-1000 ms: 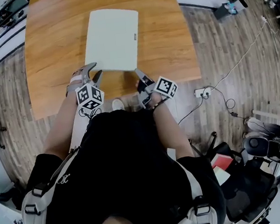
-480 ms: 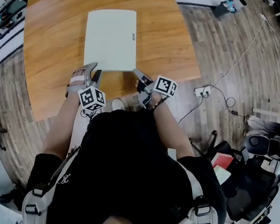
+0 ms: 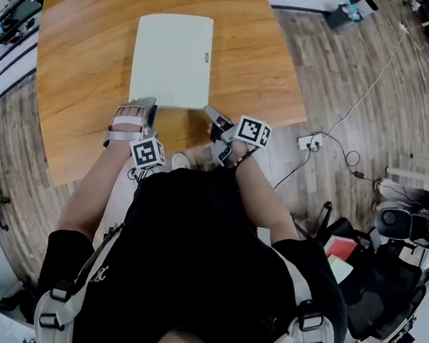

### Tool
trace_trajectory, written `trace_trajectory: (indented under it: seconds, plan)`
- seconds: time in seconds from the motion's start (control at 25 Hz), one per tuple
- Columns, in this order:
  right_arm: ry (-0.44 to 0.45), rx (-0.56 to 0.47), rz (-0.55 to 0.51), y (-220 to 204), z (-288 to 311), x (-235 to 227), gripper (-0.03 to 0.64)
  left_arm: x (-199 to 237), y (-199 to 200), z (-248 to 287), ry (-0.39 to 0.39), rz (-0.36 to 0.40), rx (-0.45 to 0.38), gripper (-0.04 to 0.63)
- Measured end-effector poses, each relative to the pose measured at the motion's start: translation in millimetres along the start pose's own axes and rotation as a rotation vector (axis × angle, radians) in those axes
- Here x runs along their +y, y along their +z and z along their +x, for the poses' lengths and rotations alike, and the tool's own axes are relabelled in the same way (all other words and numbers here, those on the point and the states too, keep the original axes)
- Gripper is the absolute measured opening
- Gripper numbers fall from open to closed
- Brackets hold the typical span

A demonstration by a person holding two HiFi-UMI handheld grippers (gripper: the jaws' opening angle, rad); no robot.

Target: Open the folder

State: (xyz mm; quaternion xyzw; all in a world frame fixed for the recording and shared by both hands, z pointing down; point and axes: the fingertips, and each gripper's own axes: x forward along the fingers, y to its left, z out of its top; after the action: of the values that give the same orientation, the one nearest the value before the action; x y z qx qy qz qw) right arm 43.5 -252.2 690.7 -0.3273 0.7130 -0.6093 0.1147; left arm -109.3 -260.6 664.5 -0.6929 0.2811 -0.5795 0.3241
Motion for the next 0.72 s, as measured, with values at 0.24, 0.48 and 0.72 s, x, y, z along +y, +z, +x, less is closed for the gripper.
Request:
trace_trajectory:
  seconds: [0.24, 0.48, 0.72]
  plan:
    - [-0.008, 0.003, -0.004, -1, -1, 0, 0.063, 8, -1, 5, -0.074, -0.111, 0.077, 0.036]
    - [-0.005, -0.001, 0.005, 0, -1, -2, 0.062, 2, 0, 9, -0.141, -0.287, 0.051, 0.023]
    - [-0.006, 0.0, 0.0, 0, -3, -3, 0.061, 14, 1, 0, -0.124, -0.538, -0.016, 0.017]
